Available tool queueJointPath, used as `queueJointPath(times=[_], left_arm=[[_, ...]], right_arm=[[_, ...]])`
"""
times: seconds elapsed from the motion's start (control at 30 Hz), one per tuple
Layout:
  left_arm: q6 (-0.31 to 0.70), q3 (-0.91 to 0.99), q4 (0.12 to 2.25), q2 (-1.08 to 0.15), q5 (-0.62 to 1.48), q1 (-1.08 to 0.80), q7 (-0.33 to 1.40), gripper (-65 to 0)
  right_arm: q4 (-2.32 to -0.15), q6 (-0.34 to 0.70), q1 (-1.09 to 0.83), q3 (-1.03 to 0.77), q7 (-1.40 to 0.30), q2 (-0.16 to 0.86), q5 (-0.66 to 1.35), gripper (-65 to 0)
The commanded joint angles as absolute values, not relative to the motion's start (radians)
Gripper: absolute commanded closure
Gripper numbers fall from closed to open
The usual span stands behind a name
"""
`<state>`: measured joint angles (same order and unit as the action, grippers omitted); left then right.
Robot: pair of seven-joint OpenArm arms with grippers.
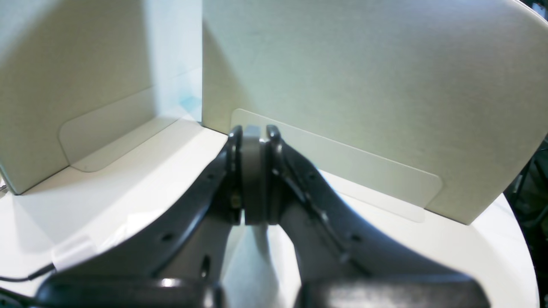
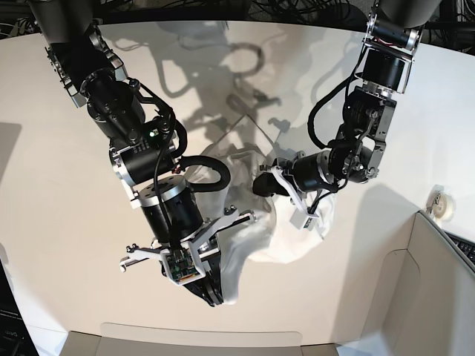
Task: Layout the t-shirt on the table in an organized manner, then fold the t-shirt properly
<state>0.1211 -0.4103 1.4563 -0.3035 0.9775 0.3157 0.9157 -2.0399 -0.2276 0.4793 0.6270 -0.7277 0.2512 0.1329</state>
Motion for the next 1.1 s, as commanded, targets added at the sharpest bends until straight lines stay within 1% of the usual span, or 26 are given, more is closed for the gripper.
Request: queueJointPath(times=[0.0, 0.2, 0.37, 0.47, 0.6, 0.7, 0.87, 1.07], left_arm=[[0.131, -0.401, 1.504, -0.309, 0.993, 0.343, 0.894, 0.0], [0.125, -0.39, 1.71, -0.404, 0.993, 0.346, 0.894, 0.0], [0.125, -0.282, 1.847, -0.463, 0.993, 0.346, 0.897, 0.0], [0.124, -0.205, 1.897, -0.495, 0.993, 0.378, 0.912, 0.0], [0.124, -0.059, 1.934, -0.519, 0.993, 0.46, 1.035, 0.0], [0.124, 0.028, 1.936, -0.536, 0.993, 0.53, 1.064, 0.0], [0.124, 0.059, 1.934, -0.644, 0.993, 0.664, 1.061, 0.0], [0.124, 0.059, 1.933, -0.713, 0.992, 0.839, 1.059, 0.0]], right_arm=[[-2.055, -0.229, 0.503, 0.618, -0.696, 0.254, 0.119, 0.0], [-2.055, -0.231, 0.501, 0.615, -0.696, 0.255, 0.117, 0.0], [-2.055, -0.231, 0.512, 0.613, -0.696, 0.24, 0.117, 0.0], [-2.055, -0.231, 0.538, 0.613, -0.702, 0.197, 0.117, 0.0], [-2.048, -0.236, 0.607, 0.613, -0.704, 0.124, 0.119, 0.0], [-2.04, -0.237, 0.68, 0.615, -0.746, 0.061, 0.12, 0.0], [-1.966, -0.239, 0.808, 0.616, -0.762, -0.056, 0.122, 0.0], [-1.867, -0.239, 0.977, 0.616, -0.759, -0.154, 0.117, 0.0]])
